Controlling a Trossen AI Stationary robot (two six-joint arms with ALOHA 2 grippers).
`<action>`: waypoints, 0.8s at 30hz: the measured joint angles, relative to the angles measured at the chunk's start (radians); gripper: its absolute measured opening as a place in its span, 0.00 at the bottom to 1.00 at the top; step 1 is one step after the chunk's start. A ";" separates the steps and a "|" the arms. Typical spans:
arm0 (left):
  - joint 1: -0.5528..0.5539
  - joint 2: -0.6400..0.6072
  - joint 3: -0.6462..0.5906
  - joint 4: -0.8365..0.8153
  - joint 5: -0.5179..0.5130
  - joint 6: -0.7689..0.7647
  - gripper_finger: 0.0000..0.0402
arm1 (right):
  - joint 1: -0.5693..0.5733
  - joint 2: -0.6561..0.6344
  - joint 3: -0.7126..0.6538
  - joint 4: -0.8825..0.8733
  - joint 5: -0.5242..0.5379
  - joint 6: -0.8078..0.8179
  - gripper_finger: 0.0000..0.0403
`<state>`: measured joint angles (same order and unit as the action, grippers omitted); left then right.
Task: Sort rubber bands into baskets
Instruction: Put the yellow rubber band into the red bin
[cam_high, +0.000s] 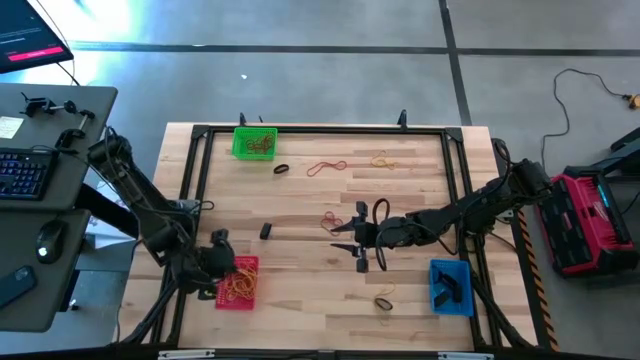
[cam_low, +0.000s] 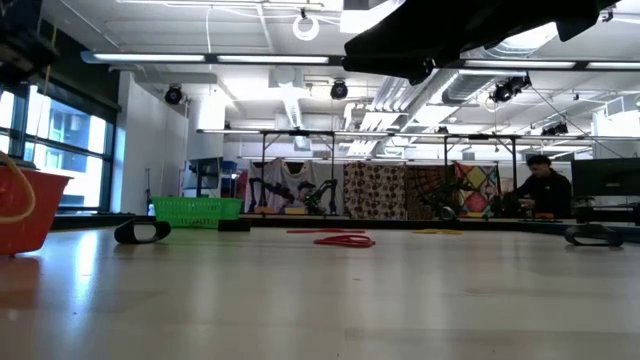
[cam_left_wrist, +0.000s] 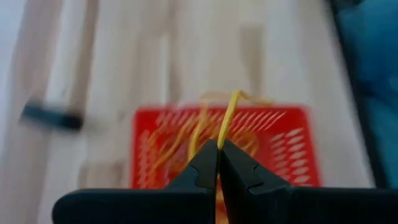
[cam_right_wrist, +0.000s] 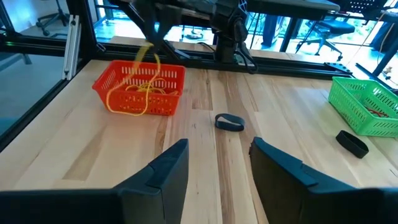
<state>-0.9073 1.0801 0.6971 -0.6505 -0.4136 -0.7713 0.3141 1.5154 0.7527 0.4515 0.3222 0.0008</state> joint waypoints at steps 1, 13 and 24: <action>-0.005 0.000 0.000 -0.038 -0.001 -0.037 0.00 | 0.000 0.000 0.000 0.000 0.000 0.001 0.40; -0.072 0.000 0.000 -0.156 0.063 -0.196 0.00 | 0.000 0.000 0.000 -0.001 0.000 0.000 0.40; -0.128 -0.003 0.130 -0.139 0.005 -0.088 0.00 | 0.000 0.000 0.000 -0.001 0.000 -0.001 0.40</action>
<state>-1.0353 1.0775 0.8267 -0.7897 -0.4091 -0.8593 0.3138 1.5154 0.7528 0.4507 0.3222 0.0002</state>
